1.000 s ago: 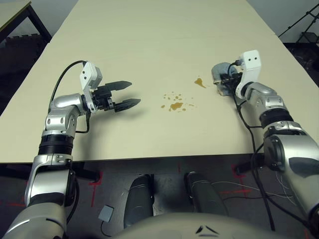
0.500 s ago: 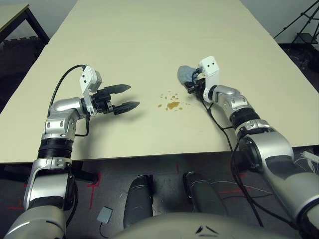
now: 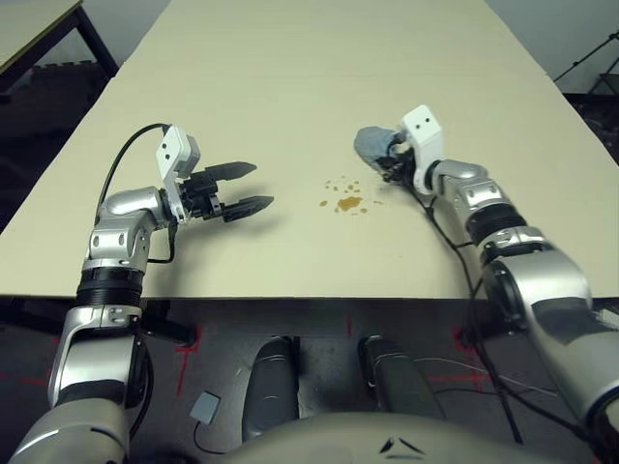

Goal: Wipe the water off the table with a rag.

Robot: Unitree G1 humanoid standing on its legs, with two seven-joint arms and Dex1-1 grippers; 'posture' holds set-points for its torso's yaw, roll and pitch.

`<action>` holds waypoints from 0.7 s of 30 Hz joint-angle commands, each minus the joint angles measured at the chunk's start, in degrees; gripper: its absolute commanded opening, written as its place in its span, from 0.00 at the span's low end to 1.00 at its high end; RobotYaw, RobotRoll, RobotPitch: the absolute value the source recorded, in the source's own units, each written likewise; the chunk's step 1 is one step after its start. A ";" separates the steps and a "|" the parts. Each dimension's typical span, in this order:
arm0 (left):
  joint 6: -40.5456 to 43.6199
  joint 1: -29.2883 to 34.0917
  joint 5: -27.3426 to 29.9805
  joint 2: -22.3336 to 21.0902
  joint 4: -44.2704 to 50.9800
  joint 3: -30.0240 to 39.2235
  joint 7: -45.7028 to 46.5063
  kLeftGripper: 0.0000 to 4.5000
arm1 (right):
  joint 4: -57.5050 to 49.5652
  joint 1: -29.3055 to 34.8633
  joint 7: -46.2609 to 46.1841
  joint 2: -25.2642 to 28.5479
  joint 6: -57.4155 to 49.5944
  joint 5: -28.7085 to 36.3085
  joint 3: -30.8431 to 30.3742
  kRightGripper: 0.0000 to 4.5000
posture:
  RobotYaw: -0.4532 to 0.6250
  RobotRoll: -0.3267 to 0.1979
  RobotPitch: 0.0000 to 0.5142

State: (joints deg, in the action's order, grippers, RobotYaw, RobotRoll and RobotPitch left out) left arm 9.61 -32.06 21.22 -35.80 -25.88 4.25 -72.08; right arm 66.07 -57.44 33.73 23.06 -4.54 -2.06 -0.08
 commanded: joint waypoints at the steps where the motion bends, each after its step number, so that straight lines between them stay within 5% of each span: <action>1: -1.16 -2.27 -1.01 1.24 -1.96 -1.39 -0.65 1.00 | 2.03 0.09 -0.64 3.81 -0.14 -0.51 0.95 0.00 | 0.20 0.62 0.22; 9: -2.62 -4.87 -1.95 1.47 -5.45 -2.23 -2.76 1.00 | -2.34 0.51 5.05 9.32 -5.12 5.41 5.92 0.00 | 0.18 0.62 0.21; 15: -2.08 -4.44 -1.80 0.37 -5.13 -2.44 -5.09 1.00 | -27.61 9.31 10.56 8.07 -23.19 14.60 9.10 0.00 | 0.18 0.62 0.22; 21: -2.14 -3.58 -2.01 -0.61 -4.92 -2.35 -5.70 1.00 | -44.85 18.92 6.76 5.03 -32.31 16.51 7.24 0.00 | 0.18 0.62 0.22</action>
State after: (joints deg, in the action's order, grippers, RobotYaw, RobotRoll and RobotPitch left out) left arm 7.47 -36.62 19.94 -35.66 -30.64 2.12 -77.13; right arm 24.67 -39.52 41.51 28.29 -35.07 13.36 7.46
